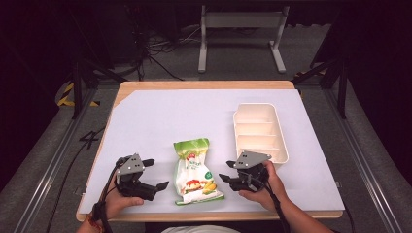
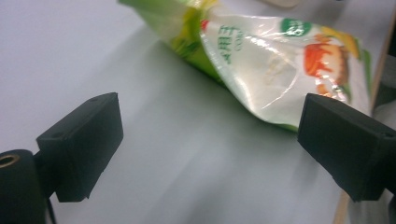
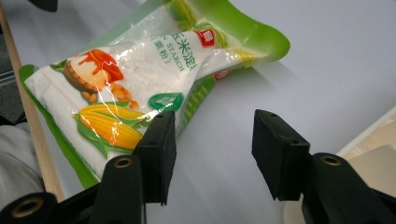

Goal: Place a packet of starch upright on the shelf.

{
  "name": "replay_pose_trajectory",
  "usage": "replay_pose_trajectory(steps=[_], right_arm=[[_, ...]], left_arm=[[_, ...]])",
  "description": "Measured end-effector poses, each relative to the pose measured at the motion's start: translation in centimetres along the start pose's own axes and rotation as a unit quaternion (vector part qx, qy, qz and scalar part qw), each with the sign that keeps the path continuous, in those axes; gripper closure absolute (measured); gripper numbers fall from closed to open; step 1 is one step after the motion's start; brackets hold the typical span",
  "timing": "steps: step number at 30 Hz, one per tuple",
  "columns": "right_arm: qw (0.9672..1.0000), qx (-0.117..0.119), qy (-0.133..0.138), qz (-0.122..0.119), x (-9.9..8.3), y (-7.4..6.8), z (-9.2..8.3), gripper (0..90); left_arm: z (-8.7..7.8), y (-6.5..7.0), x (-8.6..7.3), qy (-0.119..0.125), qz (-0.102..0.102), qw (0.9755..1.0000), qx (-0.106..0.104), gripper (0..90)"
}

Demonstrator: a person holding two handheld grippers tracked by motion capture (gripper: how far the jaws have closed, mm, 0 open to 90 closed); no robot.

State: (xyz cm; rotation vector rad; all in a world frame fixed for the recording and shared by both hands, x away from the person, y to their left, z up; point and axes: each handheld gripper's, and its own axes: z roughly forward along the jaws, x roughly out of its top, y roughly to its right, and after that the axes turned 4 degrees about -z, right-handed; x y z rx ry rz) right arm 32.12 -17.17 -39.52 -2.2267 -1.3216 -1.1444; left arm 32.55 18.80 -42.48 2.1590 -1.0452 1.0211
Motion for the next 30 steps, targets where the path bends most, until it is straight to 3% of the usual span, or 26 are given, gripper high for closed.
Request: replay_pose_trajectory(steps=[4, 9, 13, 16, 21, 30], right_arm=[[1.0000, 0.004, 0.005, -0.003, -0.2, 0.1, -0.2, 52.5], [0.9999, 0.000, 0.012, -0.009, 0.0, 0.1, 0.0, 50.3], [0.9995, 0.001, 0.010, -0.029, 0.1, -0.2, 0.4, 46.0], [0.9995, -0.002, 0.004, -0.030, 0.1, -0.2, 0.7, 42.7], [0.9996, -0.001, 0.006, -0.029, 0.2, -0.2, 0.9, 41.3], [0.9995, 0.013, 0.004, -0.030, 1.0, -1.0, 2.0, 43.2]], left_arm=[[0.9, 0.1, -0.4, -0.009, -0.013, 0.9998, -0.012, 8.7], [0.8, 0.0, -0.8, -0.010, -0.007, 0.9999, -0.007, 9.1], [0.8, -0.1, -0.8, -0.007, -0.007, 0.9999, -0.009, 8.2], [0.9, -0.3, -0.7, -0.006, -0.009, 0.9999, -0.008, 8.2], [1.0, -0.2, -0.5, 0.003, -0.022, 0.9995, -0.024, 8.4], [2.1, 0.1, 0.5, 0.002, -0.017, 0.9991, -0.040, 10.1]])
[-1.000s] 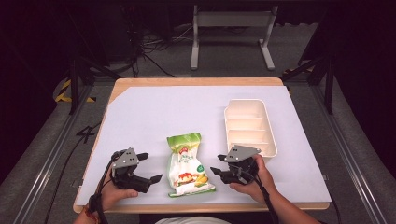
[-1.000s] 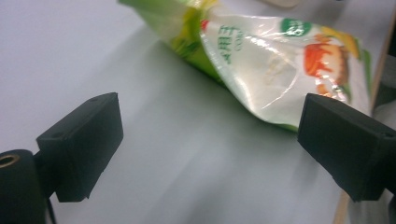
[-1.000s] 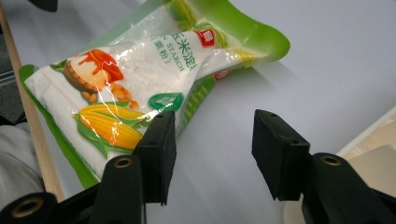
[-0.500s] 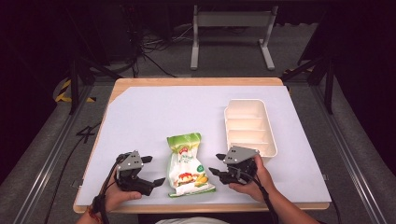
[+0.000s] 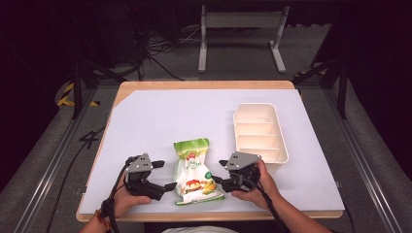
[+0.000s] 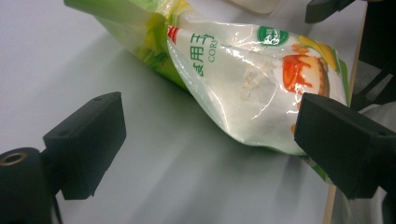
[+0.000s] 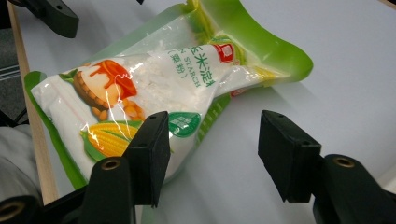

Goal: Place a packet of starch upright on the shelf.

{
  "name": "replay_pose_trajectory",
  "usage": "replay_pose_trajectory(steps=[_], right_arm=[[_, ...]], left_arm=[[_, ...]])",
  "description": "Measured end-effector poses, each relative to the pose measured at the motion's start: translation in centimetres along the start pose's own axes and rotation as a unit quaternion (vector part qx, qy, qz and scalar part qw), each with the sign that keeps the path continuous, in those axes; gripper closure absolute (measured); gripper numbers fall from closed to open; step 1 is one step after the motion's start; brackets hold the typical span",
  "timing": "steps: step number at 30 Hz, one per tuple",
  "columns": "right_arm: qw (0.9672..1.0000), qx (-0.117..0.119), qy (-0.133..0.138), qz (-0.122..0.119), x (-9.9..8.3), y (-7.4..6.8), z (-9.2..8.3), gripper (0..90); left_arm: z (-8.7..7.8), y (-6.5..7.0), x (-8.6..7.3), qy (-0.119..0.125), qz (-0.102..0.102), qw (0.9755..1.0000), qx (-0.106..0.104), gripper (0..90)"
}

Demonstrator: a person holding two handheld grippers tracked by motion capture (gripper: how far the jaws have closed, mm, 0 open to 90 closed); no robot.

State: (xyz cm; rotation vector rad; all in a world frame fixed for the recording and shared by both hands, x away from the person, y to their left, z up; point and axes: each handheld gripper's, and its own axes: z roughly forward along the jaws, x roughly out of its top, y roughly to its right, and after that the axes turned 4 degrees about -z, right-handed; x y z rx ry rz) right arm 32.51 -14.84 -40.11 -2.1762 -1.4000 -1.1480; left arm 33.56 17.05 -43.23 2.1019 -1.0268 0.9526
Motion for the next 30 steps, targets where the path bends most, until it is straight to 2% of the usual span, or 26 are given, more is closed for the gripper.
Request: replay_pose_trajectory(steps=[5, 8, 12, 13, 14, 15, 17, 19, 20, 21, 23, 24, 26, 27, 28, 30], right_arm=[[0.9999, 0.004, -0.009, 0.006, 0.4, -0.5, 1.3, 43.4], [0.9998, 0.012, -0.009, 0.010, 0.5, -0.6, 2.0, 43.9], [0.9984, 0.038, -0.017, 0.039, 0.4, -0.1, 2.6, 45.0], [0.9979, 0.043, -0.019, 0.044, 0.4, 0.0, 2.7, 45.1], [0.9979, 0.043, -0.019, 0.044, 0.4, 0.0, 2.7, 45.1], [0.9961, 0.059, -0.032, 0.057, 0.4, 0.3, 3.0, 45.8], [0.9955, 0.064, -0.035, 0.061, 0.4, 0.3, 3.1, 45.8], [0.9929, 0.077, -0.035, 0.084, 0.2, 0.6, 3.6, 45.7], [0.9929, 0.077, -0.035, 0.084, 0.2, 0.6, 3.6, 45.7], [0.9911, 0.084, -0.036, 0.096, 0.2, 0.8, 3.7, 45.6], [0.9891, 0.096, -0.035, 0.106, 0.0, 1.1, 4.0, 45.7], [0.9893, 0.096, -0.036, 0.104, 0.1, 1.0, 4.0, 46.9], [0.9897, 0.094, -0.040, 0.100, 0.2, 0.7, 4.0, 50.8], [0.9903, 0.094, -0.040, 0.094, 0.3, 0.5, 4.0, 54.7], [0.9908, 0.094, -0.040, 0.088, 0.4, 0.3, 4.0, 55.2], [0.9910, 0.094, -0.040, 0.085, 0.5, 0.3, 4.0, 57.3]], left_arm=[[1.2, 0.0, 0.4, -0.016, 0.012, 0.9998, 0.004, 13.7], [1.9, -0.2, 0.8, -0.024, 0.008, 0.9997, 0.000, 17.2], [2.4, -0.7, 1.1, -0.030, -0.008, 0.9994, -0.016, 31.3], [2.6, -0.8, 1.1, -0.036, -0.017, 0.9990, -0.022, 33.2], [2.6, -0.8, 1.1, -0.036, -0.017, 0.9990, -0.022, 35.9], [2.8, -0.9, 1.1, -0.039, -0.027, 0.9984, -0.032, 39.7], [2.9, -1.1, 1.2, -0.046, -0.034, 0.9973, -0.045, 41.5], [3.1, -1.2, 1.4, -0.050, -0.041, 0.9965, -0.054, 50.1], [3.3, -1.3, 1.6, -0.057, -0.047, 0.9956, -0.058, 50.1], [3.5, -1.3, 1.8, -0.062, -0.049, 0.9949, -0.062, 51.4], [3.8, -1.3, 1.9, -0.061, -0.046, 0.9948, -0.068, 57.7], [3.9, -1.1, 1.8, -0.056, -0.042, 0.9952, -0.068, 63.6], [4.0, -0.9, 1.6, -0.052, -0.038, 0.9962, -0.059, 68.8], [4.0, -0.7, 1.6, -0.056, -0.028, 0.9969, -0.048, 73.5], [4.1, -0.6, 1.6, -0.055, -0.026, 0.9973, -0.041, 78.6], [4.0, -0.5, 1.5, -0.053, -0.024, 0.9975, -0.039, 81.7]])
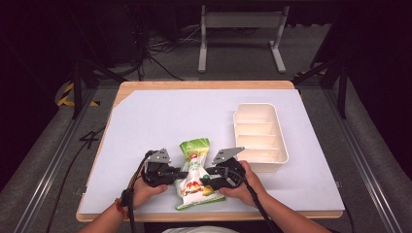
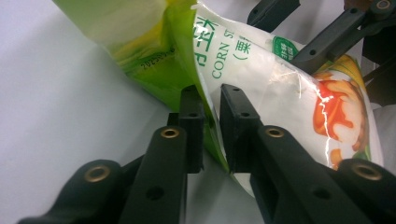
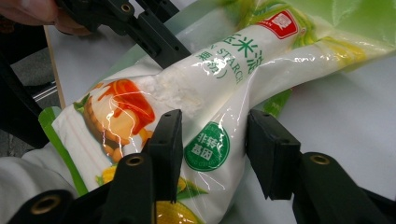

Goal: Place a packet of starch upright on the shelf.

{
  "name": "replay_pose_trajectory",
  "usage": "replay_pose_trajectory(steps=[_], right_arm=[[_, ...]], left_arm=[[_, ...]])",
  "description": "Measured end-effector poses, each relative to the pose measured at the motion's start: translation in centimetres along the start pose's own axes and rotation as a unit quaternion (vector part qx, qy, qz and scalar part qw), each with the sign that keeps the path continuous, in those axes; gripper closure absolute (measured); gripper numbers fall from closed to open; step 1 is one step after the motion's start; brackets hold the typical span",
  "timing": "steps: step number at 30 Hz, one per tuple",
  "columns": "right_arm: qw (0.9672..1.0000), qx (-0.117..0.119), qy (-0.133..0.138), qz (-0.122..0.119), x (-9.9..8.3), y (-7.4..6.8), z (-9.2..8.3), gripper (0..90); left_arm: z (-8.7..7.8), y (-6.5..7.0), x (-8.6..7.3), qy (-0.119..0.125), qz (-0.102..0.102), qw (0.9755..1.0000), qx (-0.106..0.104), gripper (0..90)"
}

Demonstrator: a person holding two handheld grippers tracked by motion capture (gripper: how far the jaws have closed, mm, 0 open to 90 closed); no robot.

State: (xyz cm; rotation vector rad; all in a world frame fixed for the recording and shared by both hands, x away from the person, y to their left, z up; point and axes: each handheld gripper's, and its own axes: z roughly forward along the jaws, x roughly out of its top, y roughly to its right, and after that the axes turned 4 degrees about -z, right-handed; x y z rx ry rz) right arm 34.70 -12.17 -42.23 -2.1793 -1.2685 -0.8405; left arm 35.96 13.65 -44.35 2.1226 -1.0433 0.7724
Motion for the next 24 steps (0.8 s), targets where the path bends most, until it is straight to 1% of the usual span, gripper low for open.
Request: replay_pose_trajectory(steps=[1, 2, 3, 4, 8, 9, 10, 11, 12, 15, 16, 18, 21, 23, 24], right_arm=[[1.0000, 0.003, 0.001, 0.003, -0.1, 0.1, 0.0, 59.0], [0.9999, 0.005, 0.002, 0.009, -0.1, 0.2, 0.0, 62.0], [0.9999, 0.005, 0.004, 0.012, -0.2, 0.3, 0.0, 65.4], [0.9999, 0.004, 0.005, 0.012, -0.2, 0.3, 0.0, 67.3], [0.9999, -0.007, 0.011, 0.003, -0.3, 0.0, -0.1, 74.0], [0.9999, -0.010, 0.012, 0.003, -0.3, 0.0, -0.2, 78.8], [0.9997, -0.015, 0.017, 0.002, -0.3, 0.0, -0.4, 81.8], [0.9997, -0.016, 0.018, 0.004, -0.3, -0.1, -0.5, 83.1], [0.9996, -0.016, 0.021, 0.002, -0.3, -0.1, -0.7, 84.0], [0.9994, -0.021, 0.029, -0.002, -0.3, -0.4, -1.1, 85.2], [0.9992, -0.021, 0.032, -0.005, -0.3, -0.5, -1.3, 85.4], [0.9988, -0.024, 0.041, -0.009, -0.2, -0.7, -1.7, 86.1], [0.9980, -0.027, 0.054, -0.019, 0.1, -1.2, -2.4, 86.7], [0.9971, -0.035, 0.061, -0.030, 0.3, -1.5, -2.8, 86.9], [0.9969, -0.035, 0.065, -0.030, 0.3, -1.5, -3.0, 87.0]], left_arm=[[-0.1, 0.0, 0.0, 0.000, 0.005, 1.0000, 0.004, 82.8], [-0.1, 0.0, 0.0, 0.000, 0.005, 1.0000, 0.004, 84.1], [-0.2, 0.2, -0.1, 0.005, 0.009, 0.9999, 0.010, 85.6], [-0.3, 0.2, -0.2, 0.005, 0.015, 0.9998, 0.013, 86.3], [-0.6, 0.3, -0.3, 0.016, 0.013, 0.9997, 0.013, 89.0], [-0.7, 0.3, -0.3, 0.021, 0.015, 0.9996, 0.010, 89.2], [-0.8, 0.4, -0.3, 0.026, 0.013, 0.9995, 0.009, 89.4], [-1.0, 0.5, -0.2, 0.028, 0.016, 0.9994, 0.008, 89.5], [-1.1, 0.6, -0.2, 0.030, 0.018, 0.9994, 0.006, 89.5], [-1.5, 1.0, 0.0, 0.044, 0.028, 0.9986, 0.009, 89.7], [-1.8, 1.1, 0.0, 0.053, 0.027, 0.9982, 0.005, 89.8], [-2.3, 1.3, 0.2, 0.062, 0.032, 0.9975, 0.003, 89.8], [-3.0, 1.7, 0.4, 0.077, 0.043, 0.9961, 0.006, 89.9], [-3.2, 1.8, 0.6, 0.081, 0.046, 0.9956, 0.006, 89.9], [-3.6, 2.2, 0.8, 0.086, 0.055, 0.9947, 0.010, 89.9]])
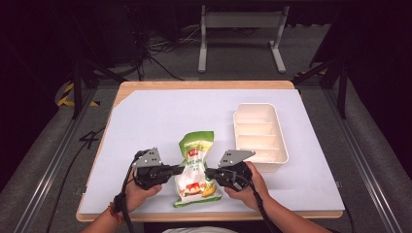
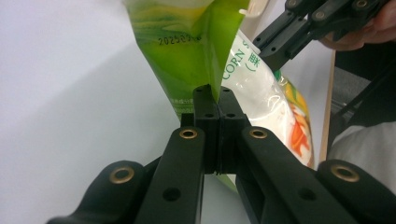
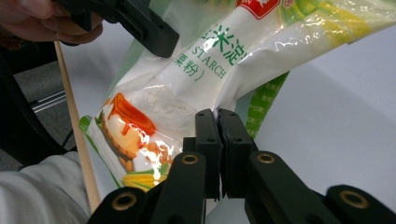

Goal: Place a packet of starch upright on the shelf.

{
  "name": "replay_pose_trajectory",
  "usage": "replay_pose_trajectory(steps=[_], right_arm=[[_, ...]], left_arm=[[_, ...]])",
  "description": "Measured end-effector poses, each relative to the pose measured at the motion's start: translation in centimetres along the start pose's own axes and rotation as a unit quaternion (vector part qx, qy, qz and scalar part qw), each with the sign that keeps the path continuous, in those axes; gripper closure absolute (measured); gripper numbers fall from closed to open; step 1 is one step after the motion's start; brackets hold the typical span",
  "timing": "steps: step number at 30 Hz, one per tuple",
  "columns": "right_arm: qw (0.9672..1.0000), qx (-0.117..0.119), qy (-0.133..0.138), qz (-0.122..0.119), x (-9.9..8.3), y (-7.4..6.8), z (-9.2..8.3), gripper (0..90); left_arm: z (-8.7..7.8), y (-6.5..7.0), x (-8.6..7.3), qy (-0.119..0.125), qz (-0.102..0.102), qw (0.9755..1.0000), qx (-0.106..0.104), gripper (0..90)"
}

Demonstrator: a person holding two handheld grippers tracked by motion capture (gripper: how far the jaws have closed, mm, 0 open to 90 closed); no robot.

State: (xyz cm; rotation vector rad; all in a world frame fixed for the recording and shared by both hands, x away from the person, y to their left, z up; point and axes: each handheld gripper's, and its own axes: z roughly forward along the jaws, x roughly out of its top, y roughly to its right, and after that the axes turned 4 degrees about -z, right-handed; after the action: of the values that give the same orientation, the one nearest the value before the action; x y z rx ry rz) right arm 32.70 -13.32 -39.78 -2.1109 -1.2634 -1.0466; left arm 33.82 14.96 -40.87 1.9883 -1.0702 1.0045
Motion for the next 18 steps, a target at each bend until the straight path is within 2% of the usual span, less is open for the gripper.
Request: replay_pose_trajectory(steps=[10, 18], right_arm=[[0.9991, -0.021, 0.026, -0.025, 1.0, -0.2, -1.9, 87.2], [0.9977, -0.036, 0.043, -0.039, 1.7, -0.1, -3.2, 87.3]], left_arm=[[-0.6, 0.7, 1.8, 0.019, 0.031, 0.9993, 0.009, 89.9], [-0.7, 0.9, 3.5, 0.028, 0.045, 0.9985, 0.010, 89.9]])
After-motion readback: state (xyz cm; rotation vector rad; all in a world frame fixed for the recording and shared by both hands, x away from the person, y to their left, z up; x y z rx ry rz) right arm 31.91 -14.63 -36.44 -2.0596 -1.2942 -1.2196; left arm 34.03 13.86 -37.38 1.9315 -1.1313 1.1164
